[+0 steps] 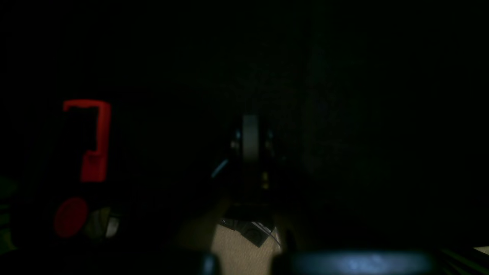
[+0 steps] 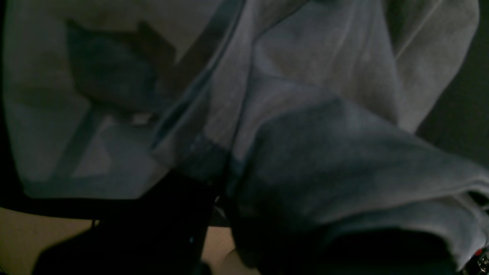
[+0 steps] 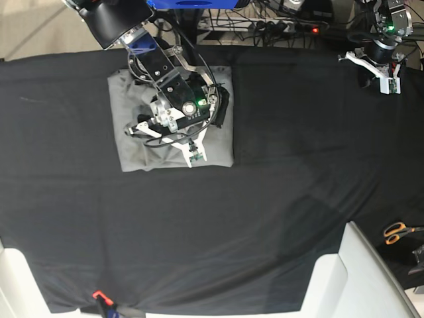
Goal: Fold the T-shirt properly
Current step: 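Press the folded shirt flat with the right gripper, then grasp the folded shirt edge with the right gripper and flip it over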
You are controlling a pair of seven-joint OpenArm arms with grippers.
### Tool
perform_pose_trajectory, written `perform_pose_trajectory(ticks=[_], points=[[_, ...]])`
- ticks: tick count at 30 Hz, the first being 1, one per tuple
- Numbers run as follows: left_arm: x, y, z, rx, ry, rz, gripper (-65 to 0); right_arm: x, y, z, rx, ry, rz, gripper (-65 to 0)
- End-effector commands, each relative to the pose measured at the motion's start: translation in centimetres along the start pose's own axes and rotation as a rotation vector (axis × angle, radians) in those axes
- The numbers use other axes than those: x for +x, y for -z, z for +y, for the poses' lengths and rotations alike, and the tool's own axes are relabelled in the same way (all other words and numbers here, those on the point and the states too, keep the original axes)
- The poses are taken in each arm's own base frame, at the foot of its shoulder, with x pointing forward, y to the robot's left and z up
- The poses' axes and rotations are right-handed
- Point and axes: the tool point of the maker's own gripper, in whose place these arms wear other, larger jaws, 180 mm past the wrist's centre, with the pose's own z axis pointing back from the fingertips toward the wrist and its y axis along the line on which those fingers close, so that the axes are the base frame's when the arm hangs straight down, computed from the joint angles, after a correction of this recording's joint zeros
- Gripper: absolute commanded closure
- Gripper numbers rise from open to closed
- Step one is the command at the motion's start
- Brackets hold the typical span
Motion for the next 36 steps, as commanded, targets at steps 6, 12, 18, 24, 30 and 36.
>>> perform_pose_trajectory(ticks=[6, 12, 18, 24, 30, 36], points=[[1.0, -0.2, 0.7, 0.011, 0.008, -0.035, 0.0, 1.5, -0.9, 1.1, 0.06, 0.02, -0.036, -0.5], [1.0, -0.2, 0.7, 0.011, 0.008, -0.033, 0.0, 1.8, -1.0, 1.7, 0.105, 0.041, -0.035, -0.5], [1.0, -0.2, 0.7, 0.011, 0.008, -0.033, 0.0, 2.2, -1.1, 1.5, 0.101, 0.041, -0.045, -0.5], [1.5, 0.1, 0.6, 0.01, 0.006, -0.042, 0.0, 2.5, -1.1, 1.5, 0.102, 0.042, -0.058, -0.8], [1.5, 0.1, 0.6, 0.01, 0.005, -0.042, 0.0, 2.6, -1.1, 1.6, 0.106, 0.039, -0.073, -5.3], [1.6, 0.1, 0.7, 0.011, 0.006, -0.044, 0.0, 2.8, -1.1, 1.6, 0.108, 0.036, -0.087, -25.4]])
